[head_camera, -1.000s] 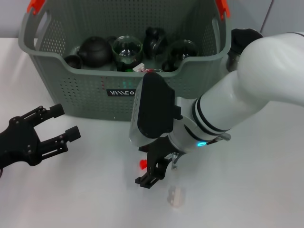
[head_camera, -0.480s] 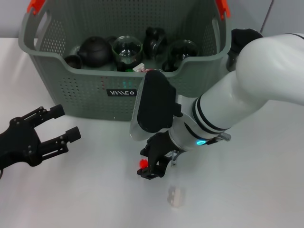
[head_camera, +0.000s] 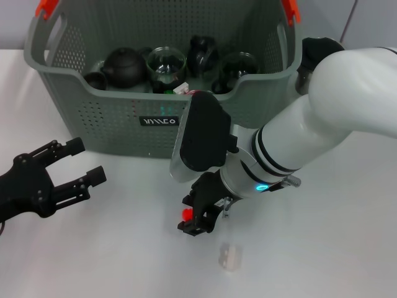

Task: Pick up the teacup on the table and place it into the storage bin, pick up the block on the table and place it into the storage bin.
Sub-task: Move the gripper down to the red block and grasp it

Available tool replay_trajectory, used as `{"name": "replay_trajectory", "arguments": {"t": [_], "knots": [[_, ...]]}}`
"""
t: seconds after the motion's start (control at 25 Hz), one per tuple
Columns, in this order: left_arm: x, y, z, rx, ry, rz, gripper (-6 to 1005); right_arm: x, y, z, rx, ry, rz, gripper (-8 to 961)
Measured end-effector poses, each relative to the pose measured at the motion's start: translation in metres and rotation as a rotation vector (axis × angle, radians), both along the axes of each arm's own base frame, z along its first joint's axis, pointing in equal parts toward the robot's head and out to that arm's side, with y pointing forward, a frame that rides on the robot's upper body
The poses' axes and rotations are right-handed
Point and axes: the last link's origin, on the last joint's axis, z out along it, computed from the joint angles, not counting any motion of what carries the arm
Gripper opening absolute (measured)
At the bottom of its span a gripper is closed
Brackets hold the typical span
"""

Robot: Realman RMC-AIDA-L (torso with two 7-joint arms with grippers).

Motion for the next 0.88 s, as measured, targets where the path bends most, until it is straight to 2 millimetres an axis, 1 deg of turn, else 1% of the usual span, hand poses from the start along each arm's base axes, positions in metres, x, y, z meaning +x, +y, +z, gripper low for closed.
{"name": "replay_trajectory", "arguments": {"t": [0.64,0.72,0.88], "knots": [[0.0002,0.0006,-0.0001,0.000,0.000,0.000,825,0.0020,0.0005,-0.0011,0.002,0.001,-0.016,498],[0.0002,0.0006,-0.0001,0.000,0.000,0.000,825,0.0015,0.0003,-0.0012,0.000,-0.001,-0.018,284],[0.0002,0.0006,-0.0001,0.000,0.000,0.000,825,0.0010,0.0001,-0.0009,-0.005,-0.005,-0.026,147]]}}
